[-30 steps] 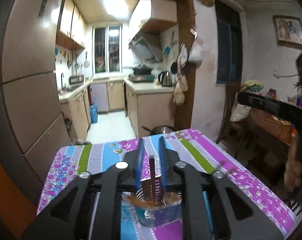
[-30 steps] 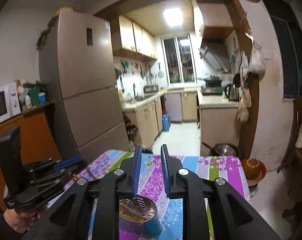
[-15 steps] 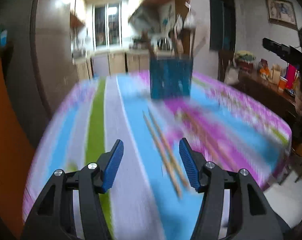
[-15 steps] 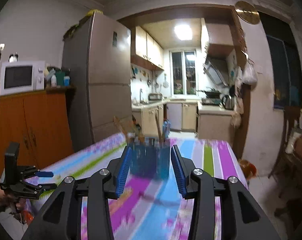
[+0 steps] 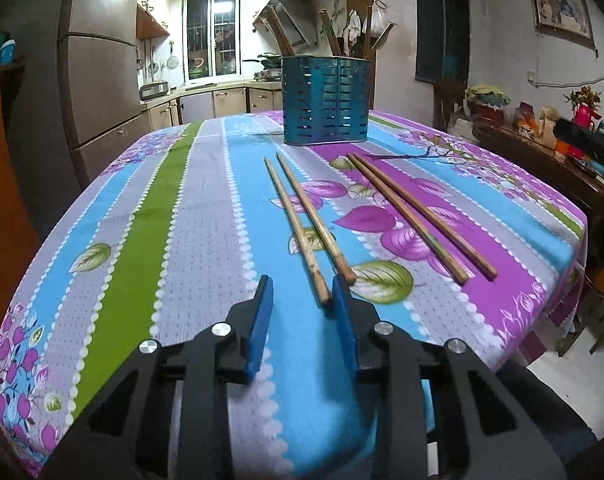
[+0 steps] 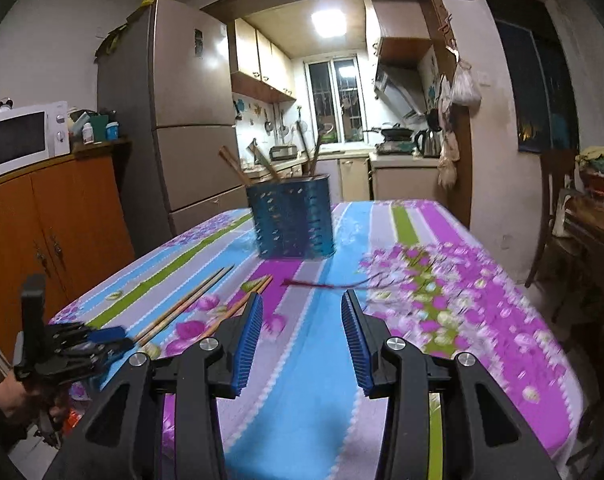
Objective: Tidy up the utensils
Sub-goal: 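Move both open grippers back down to the chopsticks on the tablecloth, then close the left gripper on a chopstick while the right gripper grasps another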
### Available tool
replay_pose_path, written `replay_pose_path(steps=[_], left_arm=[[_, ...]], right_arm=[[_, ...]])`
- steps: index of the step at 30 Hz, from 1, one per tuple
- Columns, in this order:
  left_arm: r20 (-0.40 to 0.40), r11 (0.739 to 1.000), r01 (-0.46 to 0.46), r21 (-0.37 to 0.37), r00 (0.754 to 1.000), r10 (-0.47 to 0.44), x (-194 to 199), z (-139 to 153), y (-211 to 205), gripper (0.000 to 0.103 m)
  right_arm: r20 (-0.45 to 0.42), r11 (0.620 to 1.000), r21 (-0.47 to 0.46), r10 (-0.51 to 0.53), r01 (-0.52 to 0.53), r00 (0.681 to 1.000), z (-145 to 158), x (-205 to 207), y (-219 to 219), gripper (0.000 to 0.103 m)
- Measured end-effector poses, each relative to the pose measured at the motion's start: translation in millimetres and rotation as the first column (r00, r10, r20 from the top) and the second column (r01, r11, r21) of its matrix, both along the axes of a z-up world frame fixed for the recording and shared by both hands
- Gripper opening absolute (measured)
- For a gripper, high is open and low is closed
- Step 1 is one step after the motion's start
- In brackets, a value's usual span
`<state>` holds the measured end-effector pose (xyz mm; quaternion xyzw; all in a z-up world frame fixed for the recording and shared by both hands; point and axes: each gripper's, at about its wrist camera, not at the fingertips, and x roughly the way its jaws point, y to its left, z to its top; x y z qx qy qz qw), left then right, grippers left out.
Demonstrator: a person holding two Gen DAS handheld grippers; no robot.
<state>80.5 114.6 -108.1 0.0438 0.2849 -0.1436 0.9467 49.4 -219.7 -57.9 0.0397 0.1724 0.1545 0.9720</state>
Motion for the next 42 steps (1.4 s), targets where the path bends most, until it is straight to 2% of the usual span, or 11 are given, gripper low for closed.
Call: replay_pose_path(steps=[8, 17, 22, 35, 37, 39, 41, 42], left_arm=[[0.032, 1.0, -0.005, 0.009, 0.999, 0.005, 9.3, -2.7, -0.7, 0.029], [0.033, 1.0, 0.016, 0.002, 0.999, -0.016, 9.0, -4.0, 1.5, 0.027], [0.035, 1.0, 0.019, 0.003, 0.999, -0.019, 9.0, -4.2, 1.3, 0.027], [0.102, 1.0, -0.014, -0.001, 0.995, 0.014, 4.0, -9.6, -4.0, 0.026], [0.122, 1.0, -0.021, 0.0, 0.992, 0.021, 1.9, -11.4, -5.7, 0.022], [0.134, 1.0, -0.026, 0.001, 0.991, 0.026, -0.1, -11.8, -9.2, 0.009], [0.143, 0.999, -0.038, -0.007, 0.989, 0.038, -1.1, -12.2, -9.6, 0.008], [0.144, 0.999, -0.041, -0.011, 0.989, 0.042, -1.0, -11.9, -9.2, 0.007]], right_arm=[[-0.091, 0.993, -0.034, 0.106, -0.109, 0.99, -50.0, -14.1, 75.8, 0.041], [-0.125, 0.99, -0.099, 0.086, -0.099, 0.988, -81.0, -12.2, 132.9, 0.031], [-0.105, 0.992, -0.125, 0.015, -0.028, 0.994, -82.0, -8.2, 134.6, 0.021], [-0.033, 0.987, -0.158, -0.044, 0.039, 0.998, -87.5, 5.6, 139.1, 0.021], [-0.023, 0.986, -0.159, -0.05, 0.045, 0.998, -88.6, 4.5, 139.7, 0.02], [-0.016, 0.988, -0.147, -0.053, 0.05, 0.998, -89.5, 3.5, 138.8, 0.02], [-0.008, 0.989, -0.137, -0.055, 0.053, 0.998, -90.4, 3.0, 138.2, 0.02], [-0.006, 0.99, -0.13, -0.059, 0.058, 0.998, -90.5, 2.9, 137.6, 0.013]])
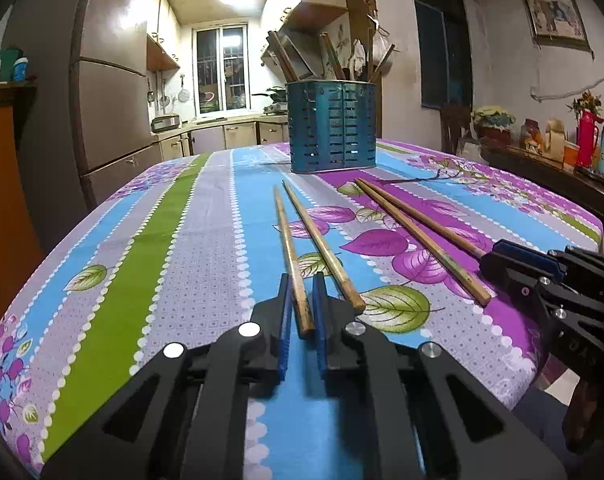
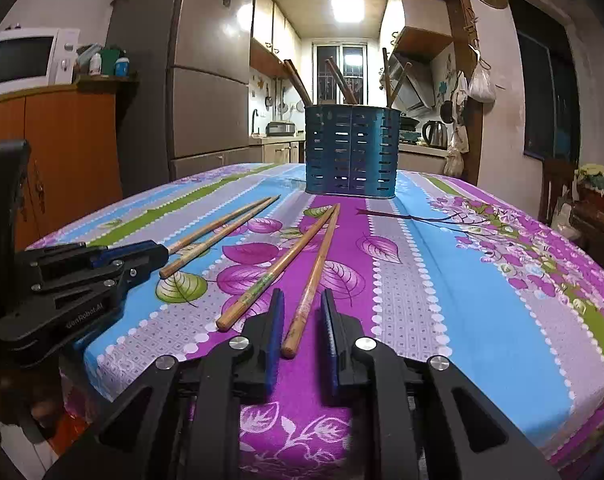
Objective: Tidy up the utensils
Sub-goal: 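Close the left gripper on a chopstick while the right gripper grasps another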
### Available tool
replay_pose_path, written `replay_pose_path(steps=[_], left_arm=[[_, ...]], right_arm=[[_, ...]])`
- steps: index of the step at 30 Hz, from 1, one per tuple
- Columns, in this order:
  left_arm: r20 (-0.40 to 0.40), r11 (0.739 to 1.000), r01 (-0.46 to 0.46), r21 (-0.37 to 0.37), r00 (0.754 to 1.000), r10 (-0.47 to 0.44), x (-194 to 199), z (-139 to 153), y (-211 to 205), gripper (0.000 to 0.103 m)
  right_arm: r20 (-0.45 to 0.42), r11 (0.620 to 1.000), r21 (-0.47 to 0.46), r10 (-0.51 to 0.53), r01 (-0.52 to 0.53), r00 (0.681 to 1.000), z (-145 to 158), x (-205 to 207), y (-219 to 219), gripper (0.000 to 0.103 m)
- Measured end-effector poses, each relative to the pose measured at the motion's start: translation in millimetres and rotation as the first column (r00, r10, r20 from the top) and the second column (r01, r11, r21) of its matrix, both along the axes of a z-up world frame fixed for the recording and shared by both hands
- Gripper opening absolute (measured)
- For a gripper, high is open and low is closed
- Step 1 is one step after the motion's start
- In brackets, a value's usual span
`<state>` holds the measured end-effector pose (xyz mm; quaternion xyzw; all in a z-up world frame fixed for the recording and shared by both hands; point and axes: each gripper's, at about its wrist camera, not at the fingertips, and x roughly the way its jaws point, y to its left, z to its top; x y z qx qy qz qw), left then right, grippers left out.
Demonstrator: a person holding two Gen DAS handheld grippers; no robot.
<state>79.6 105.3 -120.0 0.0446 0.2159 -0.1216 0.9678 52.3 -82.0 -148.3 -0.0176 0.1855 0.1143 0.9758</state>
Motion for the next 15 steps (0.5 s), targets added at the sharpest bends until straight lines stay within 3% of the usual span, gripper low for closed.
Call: replay_pose_path(steps=[3, 9, 15], left_arm=[[0.006, 1.0, -0.008, -0.003, 1.0, 0.008, -0.3, 0.3, 1.1, 0.005], [0.006, 1.0, -0.022, -0.002, 1.0, 0.022, 1.1, 4.1, 0.2, 0.005], [0.073, 0.999, -0.032, -0.009, 0.997, 0.033, -4.7, 38.8, 9.5, 0.005]], right_arm=[[0.005, 1.0, 0.017, -0.006, 0.006, 1.0, -1.4, -1.2, -3.2, 0.008], [0.013, 0.999, 0.049, -0.02, 0.019, 1.0, 4.3, -1.3, -15.9, 0.007], [0.067, 1.0, 0.016, -0.025, 0.024, 0.997, 41.7, -10.3, -36.3, 0.007]])
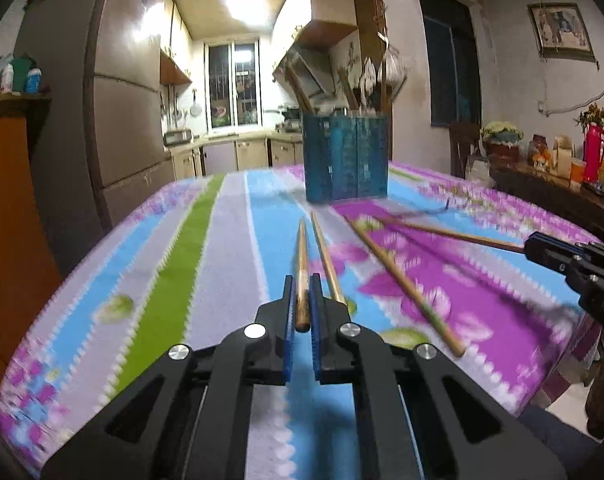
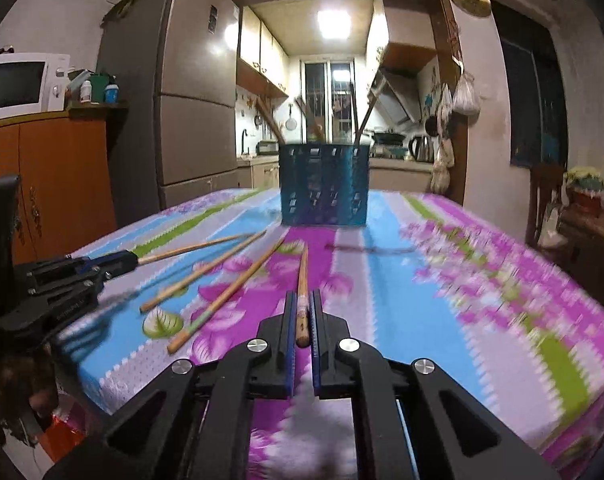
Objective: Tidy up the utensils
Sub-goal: 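Close the left gripper on a chopstick while the right gripper grasps another, then lift both chopsticks upright and carry them above the blue holder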
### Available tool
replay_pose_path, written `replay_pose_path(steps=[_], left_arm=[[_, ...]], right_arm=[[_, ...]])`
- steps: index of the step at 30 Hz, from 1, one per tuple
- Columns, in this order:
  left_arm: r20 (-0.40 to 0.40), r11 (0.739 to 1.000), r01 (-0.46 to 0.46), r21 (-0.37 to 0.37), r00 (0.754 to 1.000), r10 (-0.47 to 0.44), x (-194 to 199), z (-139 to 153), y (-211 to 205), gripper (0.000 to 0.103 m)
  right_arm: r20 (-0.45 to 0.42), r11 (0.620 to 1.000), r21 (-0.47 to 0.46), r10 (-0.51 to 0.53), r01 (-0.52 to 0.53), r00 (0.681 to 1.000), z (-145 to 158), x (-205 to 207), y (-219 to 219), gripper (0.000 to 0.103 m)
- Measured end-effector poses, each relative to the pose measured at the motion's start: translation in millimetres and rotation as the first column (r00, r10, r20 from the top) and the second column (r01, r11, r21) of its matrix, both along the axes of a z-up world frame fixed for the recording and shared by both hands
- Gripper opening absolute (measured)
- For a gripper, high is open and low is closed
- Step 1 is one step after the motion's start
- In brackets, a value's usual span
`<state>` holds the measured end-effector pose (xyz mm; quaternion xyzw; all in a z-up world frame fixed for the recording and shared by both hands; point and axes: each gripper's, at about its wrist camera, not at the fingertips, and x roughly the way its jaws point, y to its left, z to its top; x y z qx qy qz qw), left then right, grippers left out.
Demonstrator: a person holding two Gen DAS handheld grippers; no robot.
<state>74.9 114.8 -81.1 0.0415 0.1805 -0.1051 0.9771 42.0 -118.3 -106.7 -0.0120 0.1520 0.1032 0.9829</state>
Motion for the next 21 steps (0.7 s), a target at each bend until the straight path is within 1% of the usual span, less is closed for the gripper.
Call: replay_pose_path(steps=[4, 6, 10, 12, 14, 17, 21], left_arm=[[0.055, 1.0, 0.022, 0.014, 0.998, -0.023, -5.1, 28.8, -0.2, 0.005], [0.098, 0.999, 0.037, 0.018, 0.994, -0.038, -5.0, 49.2, 0.5, 0.005], [0.155, 0.999, 0.048, 0.012, 0.987, -0.05, 4.0, 79.3, 2.3, 0.005], [0.175, 0.998, 0.06, 0.012, 0.983, -0.061, 14.9, 96.1, 0.6, 0.005], [0.181, 0.997, 0.07, 0.011, 0.981, -0.071, 26.5, 107.4, -2.7, 0.005], [0.164, 0.996, 0.09, -0.007, 0.983, -0.088, 47.3, 123.8, -6.1, 0.005], [0.145, 0.995, 0.096, -0.004, 0.985, -0.095, 68.6, 144.8, -9.1, 0.005]], right_arm=[[0.055, 0.998, -0.047, 0.036, -0.034, 0.998, 37.1, -7.9, -11.4, 0.007], [0.089, 0.997, -0.066, 0.054, -0.048, 0.995, 55.4, -11.2, -16.8, 0.007], [0.147, 0.996, -0.048, 0.078, -0.071, 0.986, 95.1, -5.0, -34.4, 0.007], [0.165, 0.996, -0.03, 0.089, -0.086, 0.982, 113.1, 2.1, -42.5, 0.007], [0.168, 0.994, -0.018, 0.108, -0.107, 0.98, 127.8, 15.3, -48.6, 0.007], [0.151, 0.993, 0.0, 0.12, -0.122, 0.981, 142.5, 37.4, -56.7, 0.007], [0.111, 0.991, 0.032, 0.129, -0.133, 0.985, 156.8, 66.4, -68.0, 0.007]])
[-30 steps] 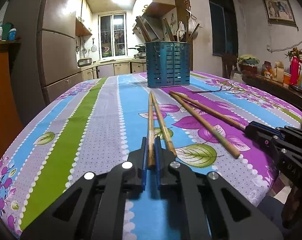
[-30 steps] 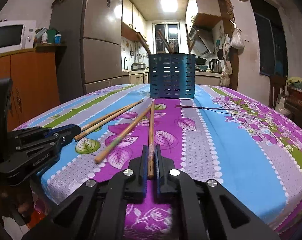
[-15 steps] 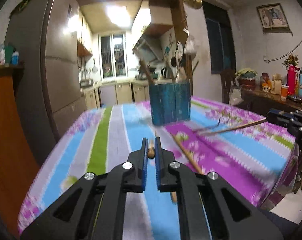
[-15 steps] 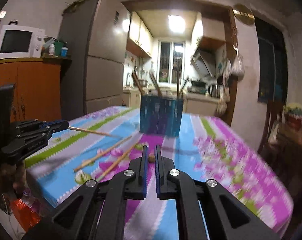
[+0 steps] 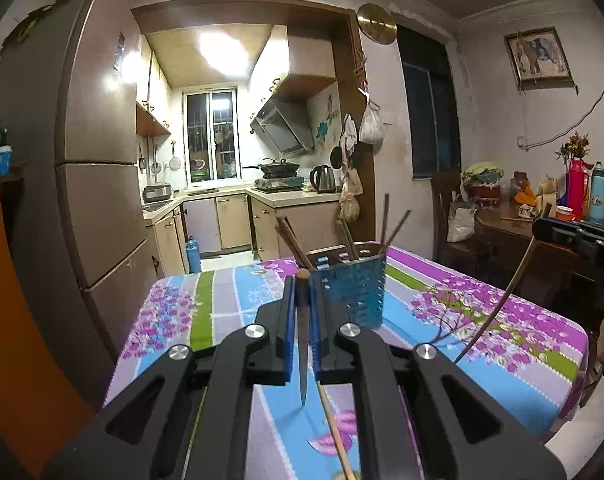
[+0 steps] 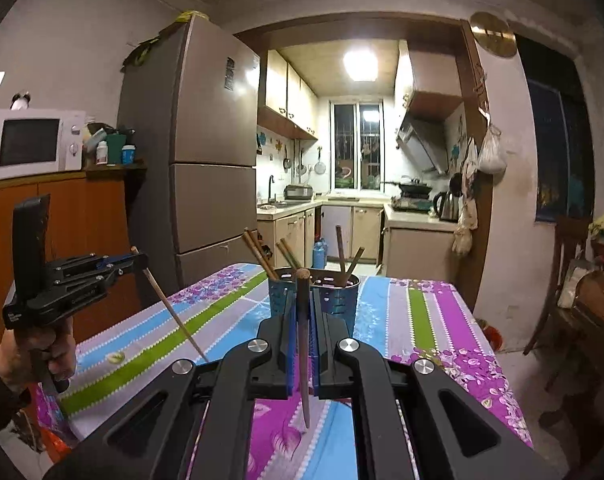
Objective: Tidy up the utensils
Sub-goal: 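Lift both chopsticks upright and carry them above the blue holder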
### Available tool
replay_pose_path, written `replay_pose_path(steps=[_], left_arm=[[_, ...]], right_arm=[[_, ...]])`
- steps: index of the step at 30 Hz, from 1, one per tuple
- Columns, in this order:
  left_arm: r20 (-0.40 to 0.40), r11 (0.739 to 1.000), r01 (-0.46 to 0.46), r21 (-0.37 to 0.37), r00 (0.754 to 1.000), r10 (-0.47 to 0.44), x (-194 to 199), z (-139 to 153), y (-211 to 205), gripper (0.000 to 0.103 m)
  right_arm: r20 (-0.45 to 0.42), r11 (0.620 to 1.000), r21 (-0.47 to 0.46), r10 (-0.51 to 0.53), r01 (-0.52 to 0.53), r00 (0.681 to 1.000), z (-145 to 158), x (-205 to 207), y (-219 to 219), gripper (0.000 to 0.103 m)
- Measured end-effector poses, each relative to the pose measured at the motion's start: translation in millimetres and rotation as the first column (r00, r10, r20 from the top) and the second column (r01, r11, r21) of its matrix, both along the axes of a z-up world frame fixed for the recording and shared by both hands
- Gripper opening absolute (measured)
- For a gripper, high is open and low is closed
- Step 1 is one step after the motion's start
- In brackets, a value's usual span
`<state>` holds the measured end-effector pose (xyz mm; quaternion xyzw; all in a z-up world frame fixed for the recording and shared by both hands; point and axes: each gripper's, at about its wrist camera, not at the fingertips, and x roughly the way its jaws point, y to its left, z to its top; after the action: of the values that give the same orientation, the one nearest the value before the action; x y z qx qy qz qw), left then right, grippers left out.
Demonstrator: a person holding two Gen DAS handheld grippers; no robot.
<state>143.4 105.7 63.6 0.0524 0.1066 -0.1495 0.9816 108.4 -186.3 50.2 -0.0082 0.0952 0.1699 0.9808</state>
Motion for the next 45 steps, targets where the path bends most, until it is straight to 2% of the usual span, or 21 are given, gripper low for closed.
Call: replay_pose_path(steps=[4, 11, 21, 24, 28, 33, 45], left_arm=[[-0.007, 1.0, 0.004, 0.008, 1.0, -0.004, 8.7, 20.7, -3.1, 0.005], [0.018, 1.0, 0.003, 0.02, 1.0, -0.003, 17.4, 66.9, -11.2, 0.005], [0.089, 0.996, 0.023, -0.086, 0.996, -0.015, 45.8, 163.0, -17.5, 0.005], [0.097, 0.996, 0.015, -0.087, 0.995, -0.007, 63.5, 177.1, -31.0, 0.005], [0.084, 0.996, 0.009, -0.087, 0.996, -0.002, 90.3, 180.0, -51.2, 0.005], [0.049, 0.996, 0.002, -0.085, 0.999, 0.002, 121.0, 167.1, -65.0, 0.005], [-0.079, 0.999, -0.013, -0.049, 0.997, 0.009, 178.5, 103.9, -75.2, 0.005]], right_arm=[[-0.019, 1.0, 0.01, -0.004, 0.004, 1.0, 13.7, 20.1, -9.2, 0.007], [0.028, 1.0, 0.0, -0.013, 0.013, 1.0, 57.4, 34.7, -20.6, 0.007], [0.133, 0.999, 0.015, -0.038, 0.036, 0.99, 156.2, 65.5, -50.2, 0.007], [0.149, 0.999, 0.02, -0.04, 0.038, 0.988, 181.7, 87.3, -51.3, 0.007], [0.153, 0.999, 0.025, -0.027, 0.023, 0.988, 199.8, 118.5, -44.6, 0.007], [0.099, 1.0, 0.022, 0.003, -0.006, 0.995, 191.1, 163.4, -27.5, 0.007], [-0.08, 0.999, 0.014, 0.043, -0.042, 0.996, 113.5, 232.6, -3.6, 0.007]])
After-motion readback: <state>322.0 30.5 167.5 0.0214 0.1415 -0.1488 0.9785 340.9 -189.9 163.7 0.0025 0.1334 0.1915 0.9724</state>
